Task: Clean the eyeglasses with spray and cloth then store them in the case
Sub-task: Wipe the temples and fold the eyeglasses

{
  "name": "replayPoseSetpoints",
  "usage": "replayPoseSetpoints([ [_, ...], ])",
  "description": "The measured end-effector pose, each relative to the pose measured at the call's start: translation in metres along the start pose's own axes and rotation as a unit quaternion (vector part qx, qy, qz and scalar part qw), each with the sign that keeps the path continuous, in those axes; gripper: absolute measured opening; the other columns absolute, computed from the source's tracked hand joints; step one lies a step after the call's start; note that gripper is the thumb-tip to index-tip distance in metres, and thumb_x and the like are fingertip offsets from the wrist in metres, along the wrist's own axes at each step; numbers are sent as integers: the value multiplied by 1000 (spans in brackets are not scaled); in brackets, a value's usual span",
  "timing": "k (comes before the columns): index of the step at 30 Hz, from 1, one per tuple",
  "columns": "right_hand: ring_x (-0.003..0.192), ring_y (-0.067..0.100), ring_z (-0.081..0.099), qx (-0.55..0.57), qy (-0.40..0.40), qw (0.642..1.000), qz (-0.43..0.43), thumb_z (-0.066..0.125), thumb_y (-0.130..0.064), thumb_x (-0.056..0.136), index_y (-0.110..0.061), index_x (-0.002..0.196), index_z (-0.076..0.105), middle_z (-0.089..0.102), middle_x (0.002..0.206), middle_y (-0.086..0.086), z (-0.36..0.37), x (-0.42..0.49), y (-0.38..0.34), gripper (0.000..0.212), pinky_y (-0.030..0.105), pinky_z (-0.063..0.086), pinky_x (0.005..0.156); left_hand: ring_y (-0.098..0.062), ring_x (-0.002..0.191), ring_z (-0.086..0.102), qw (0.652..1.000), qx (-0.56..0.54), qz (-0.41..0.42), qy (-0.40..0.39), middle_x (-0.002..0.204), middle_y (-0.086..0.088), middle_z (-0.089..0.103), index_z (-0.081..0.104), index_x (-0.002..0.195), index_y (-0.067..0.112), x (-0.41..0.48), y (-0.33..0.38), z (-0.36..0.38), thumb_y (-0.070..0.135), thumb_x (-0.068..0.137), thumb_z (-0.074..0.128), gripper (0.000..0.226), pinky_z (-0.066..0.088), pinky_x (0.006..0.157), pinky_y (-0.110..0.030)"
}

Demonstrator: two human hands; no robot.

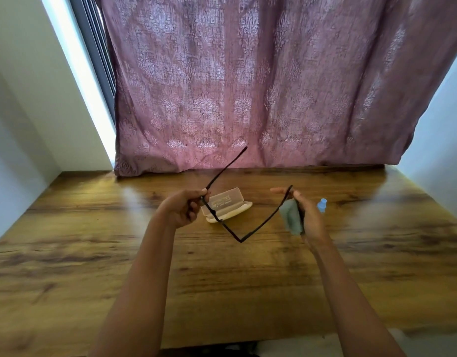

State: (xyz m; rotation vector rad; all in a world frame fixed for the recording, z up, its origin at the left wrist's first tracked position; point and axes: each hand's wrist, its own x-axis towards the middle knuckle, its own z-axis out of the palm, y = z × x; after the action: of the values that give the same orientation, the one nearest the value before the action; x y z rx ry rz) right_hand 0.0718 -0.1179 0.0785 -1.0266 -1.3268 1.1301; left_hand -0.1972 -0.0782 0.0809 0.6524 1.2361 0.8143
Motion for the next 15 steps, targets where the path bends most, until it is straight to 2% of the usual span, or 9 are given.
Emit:
replayPoseSetpoints([
  [3, 70, -2, 58, -29, 0, 999, -31, 30, -13, 98, -9, 75, 61, 63, 77, -3, 4, 1, -6, 38, 11, 44, 70, 0, 32, 39, 1000, -9, -21, 20, 55, 12, 62, 66, 86, 16, 6, -5, 2, 22, 86, 55, 13, 25, 32, -10],
  [5, 61, -2, 51, -51, 5, 998, -41, 33, -16, 98, -14, 69, 56, 55, 68, -5, 8, 2, -7, 37, 9, 40, 62, -1, 32, 38, 999, -12, -15, 41, 58, 11, 65, 65, 86, 14, 11, -11, 6, 19, 86, 54, 12, 25, 31, -10],
  [7, 58, 0, 46, -69, 20, 997, -42, 33, -24, 99, -24, 65, 53, 50, 64, -7, 13, 5, -6, 39, 12, 38, 58, -2, 41, 39, 997, 2, 12, 77, 68, 6, 66, 64, 91, 11, 15, -14, 12, 15, 84, 54, 12, 27, 33, -12],
  [9, 57, 4, 46, -59, 53, 997, -19, 34, -30, 98, -28, 61, 51, 50, 61, -8, 17, 8, -5, 41, 16, 38, 57, -6, 56, 44, 990, 40, 53, 123, 81, -1, 63, 65, 98, 9, 18, -16, 20, 15, 86, 53, 18, 35, 43, -17],
  [12, 57, 7, 47, -36, 96, 995, 10, 35, -30, 98, -20, 62, 48, 50, 61, -4, 26, 14, -8, 40, 19, 39, 57, -16, 83, 55, 961, 116, 166, 186, 103, -7, 65, 67, 103, 9, 20, -21, 32, 24, 90, 53, 25, 47, 73, -30],
  [13, 57, 7, 47, -34, 111, 993, 14, 35, -30, 98, -19, 62, 48, 50, 61, -4, 29, 17, -8, 40, 20, 39, 57, -18, 91, 56, 948, 147, 214, 186, 108, -6, 66, 67, 107, 11, 18, -22, 37, 27, 91, 51, 28, 47, 82, -34],
  [15, 57, 5, 48, -10, 150, 988, 25, 37, -29, 98, -19, 63, 49, 52, 59, -6, 31, 22, -7, 39, 19, 40, 55, -15, 94, 58, 922, 200, 300, 144, 110, -3, 68, 68, 109, 15, 11, -23, 46, 30, 94, 48, 29, 46, 84, -33],
])
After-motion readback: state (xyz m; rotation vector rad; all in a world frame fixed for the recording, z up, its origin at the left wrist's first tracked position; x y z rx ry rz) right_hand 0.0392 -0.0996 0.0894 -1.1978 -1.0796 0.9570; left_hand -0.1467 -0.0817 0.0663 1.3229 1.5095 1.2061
